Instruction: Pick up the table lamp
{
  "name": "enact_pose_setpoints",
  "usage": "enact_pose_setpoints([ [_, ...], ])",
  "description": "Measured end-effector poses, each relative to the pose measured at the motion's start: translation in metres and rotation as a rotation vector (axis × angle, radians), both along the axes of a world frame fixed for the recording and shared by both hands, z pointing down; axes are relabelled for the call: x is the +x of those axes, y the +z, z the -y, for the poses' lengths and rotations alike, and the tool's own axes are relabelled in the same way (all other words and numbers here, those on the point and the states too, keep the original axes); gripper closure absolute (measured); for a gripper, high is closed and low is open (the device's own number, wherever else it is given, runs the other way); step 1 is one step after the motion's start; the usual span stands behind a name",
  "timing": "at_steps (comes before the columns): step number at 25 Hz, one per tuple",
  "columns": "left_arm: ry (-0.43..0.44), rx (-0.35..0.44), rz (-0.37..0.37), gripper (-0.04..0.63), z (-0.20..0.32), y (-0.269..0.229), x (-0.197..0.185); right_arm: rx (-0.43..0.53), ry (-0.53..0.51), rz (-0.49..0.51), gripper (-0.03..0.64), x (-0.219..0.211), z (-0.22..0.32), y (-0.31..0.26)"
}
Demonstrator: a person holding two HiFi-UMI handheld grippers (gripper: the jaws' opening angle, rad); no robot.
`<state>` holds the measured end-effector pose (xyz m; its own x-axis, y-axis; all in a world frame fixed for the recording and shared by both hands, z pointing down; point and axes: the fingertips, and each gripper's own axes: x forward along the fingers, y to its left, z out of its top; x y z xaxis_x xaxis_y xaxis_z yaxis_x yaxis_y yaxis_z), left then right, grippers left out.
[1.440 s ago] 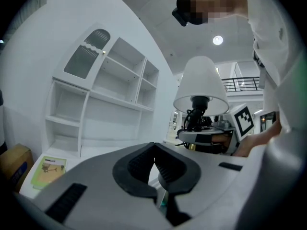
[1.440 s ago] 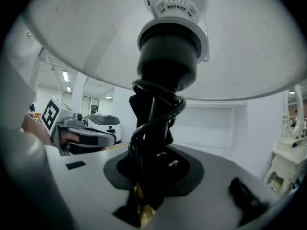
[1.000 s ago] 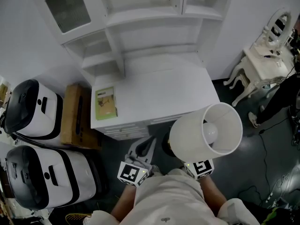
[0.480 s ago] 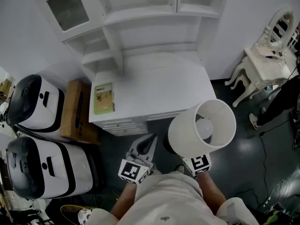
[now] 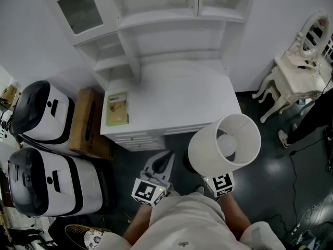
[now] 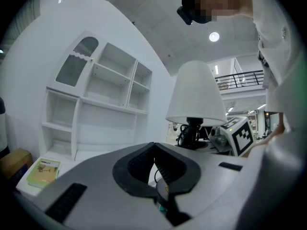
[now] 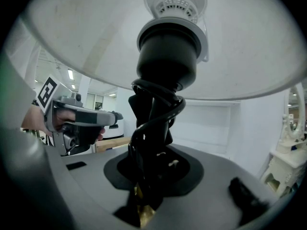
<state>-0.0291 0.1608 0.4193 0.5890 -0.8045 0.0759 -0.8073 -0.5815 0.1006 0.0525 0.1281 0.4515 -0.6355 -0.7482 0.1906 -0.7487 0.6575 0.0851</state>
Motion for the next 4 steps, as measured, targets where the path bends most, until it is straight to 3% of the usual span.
enact_pose_setpoints([
  [4,-0.001,0.001,0.002,0.584,-0.0013,0.0006,-0.0015,-0.005,0.001,-0.005,0.518,-0.0001,-0.0012,0.0026],
])
